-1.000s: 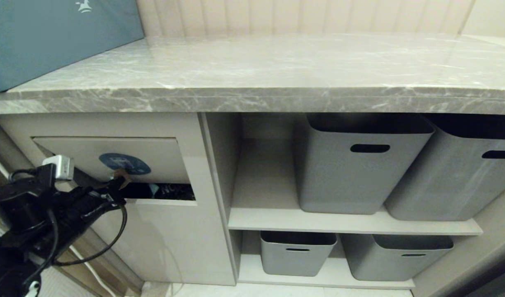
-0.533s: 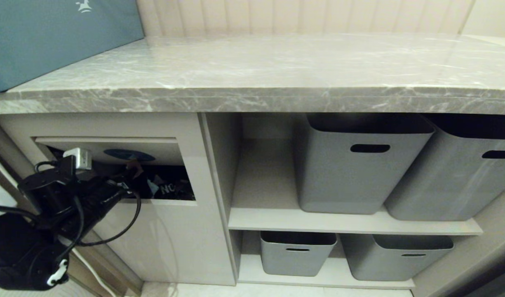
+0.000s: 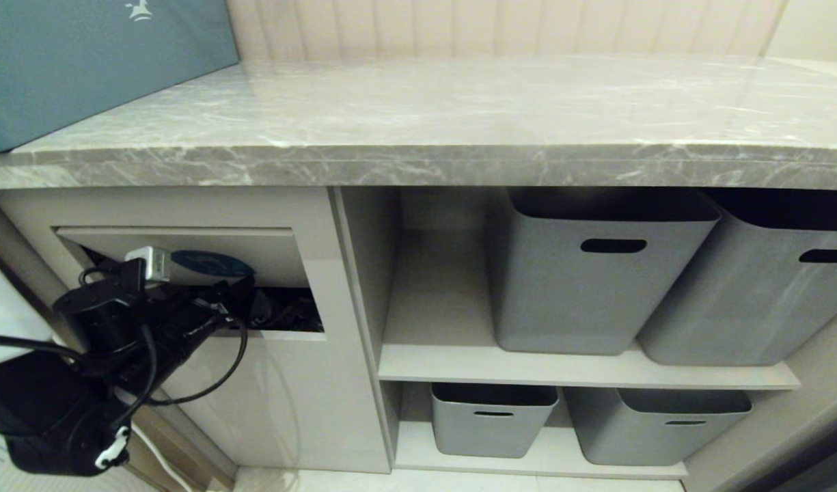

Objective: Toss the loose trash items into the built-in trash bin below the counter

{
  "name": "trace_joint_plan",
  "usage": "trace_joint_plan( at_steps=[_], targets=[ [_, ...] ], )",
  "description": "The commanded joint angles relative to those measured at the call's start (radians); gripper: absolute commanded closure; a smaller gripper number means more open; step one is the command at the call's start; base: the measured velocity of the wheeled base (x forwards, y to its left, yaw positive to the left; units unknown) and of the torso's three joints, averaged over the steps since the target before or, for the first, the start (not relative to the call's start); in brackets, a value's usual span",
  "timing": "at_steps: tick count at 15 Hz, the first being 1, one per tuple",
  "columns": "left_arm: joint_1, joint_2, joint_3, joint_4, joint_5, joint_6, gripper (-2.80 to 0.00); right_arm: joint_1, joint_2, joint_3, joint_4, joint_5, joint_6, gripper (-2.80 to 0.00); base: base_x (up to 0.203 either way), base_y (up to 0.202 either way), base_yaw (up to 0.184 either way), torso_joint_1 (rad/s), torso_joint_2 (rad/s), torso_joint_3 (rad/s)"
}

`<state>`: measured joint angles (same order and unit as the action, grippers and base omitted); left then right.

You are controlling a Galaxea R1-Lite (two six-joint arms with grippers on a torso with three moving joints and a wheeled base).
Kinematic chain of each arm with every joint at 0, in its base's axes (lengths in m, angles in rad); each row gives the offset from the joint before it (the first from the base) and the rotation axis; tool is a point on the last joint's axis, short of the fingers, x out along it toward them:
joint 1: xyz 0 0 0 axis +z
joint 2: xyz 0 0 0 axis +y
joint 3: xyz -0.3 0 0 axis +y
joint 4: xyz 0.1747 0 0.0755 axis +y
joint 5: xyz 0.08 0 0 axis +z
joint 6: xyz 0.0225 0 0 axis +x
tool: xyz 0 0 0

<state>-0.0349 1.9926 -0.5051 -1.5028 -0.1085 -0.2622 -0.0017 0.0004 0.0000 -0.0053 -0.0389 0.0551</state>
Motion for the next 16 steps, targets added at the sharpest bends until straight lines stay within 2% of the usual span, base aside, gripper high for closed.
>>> trace_joint_plan(
  at_steps=[1, 4, 6, 10, 11, 14, 16],
  targets=[
    [-0.005, -0.005, -0.001, -0.008, 0.000, -0.002, -2.80, 0.000, 0.000, 0.002, -0.001, -0.001, 0.000, 0.00, 0.000, 0.000, 0.000, 0.000, 0.00, 0.000],
    [-0.015, -0.046, 0.042, -0.006, 0.005, -0.001, -2.80, 0.000, 0.000, 0.002, -0.001, -0.001, 0.000, 0.00, 0.000, 0.000, 0.000, 0.000, 0.00, 0.000],
    [-0.011, -0.115, 0.153, -0.006, 0.011, -0.002, -2.80, 0.000, 0.000, 0.002, -0.001, -0.001, 0.000, 0.00, 0.000, 0.000, 0.000, 0.000, 0.00, 0.000],
    [-0.001, -0.280, 0.288, -0.016, 0.029, -0.035, -2.80, 0.000, 0.001, 0.002, -0.001, -0.001, 0.000, 0.00, 0.000, 0.000, 0.000, 0.000, 0.00, 0.000],
    [-0.001, -0.317, 0.332, -0.017, 0.032, -0.036, 0.00, 0.000, 0.000, 0.002, -0.001, -0.001, 0.000, 0.00, 0.000, 0.000, 0.000, 0.000, 0.00, 0.000],
    [0.003, -0.425, 0.360, -0.017, 0.034, -0.032, 0.00, 0.000, 0.000, 0.002, -0.001, -0.001, 0.000, 0.00, 0.000, 0.000, 0.000, 0.000, 0.00, 0.000],
    [0.006, -0.515, 0.351, -0.009, 0.034, -0.002, 0.00, 0.000, 0.000, 0.002, -0.001, 0.000, 0.000, 0.00, 0.000, 0.000, 0.000, 0.000, 0.00, 0.000]
  ],
)
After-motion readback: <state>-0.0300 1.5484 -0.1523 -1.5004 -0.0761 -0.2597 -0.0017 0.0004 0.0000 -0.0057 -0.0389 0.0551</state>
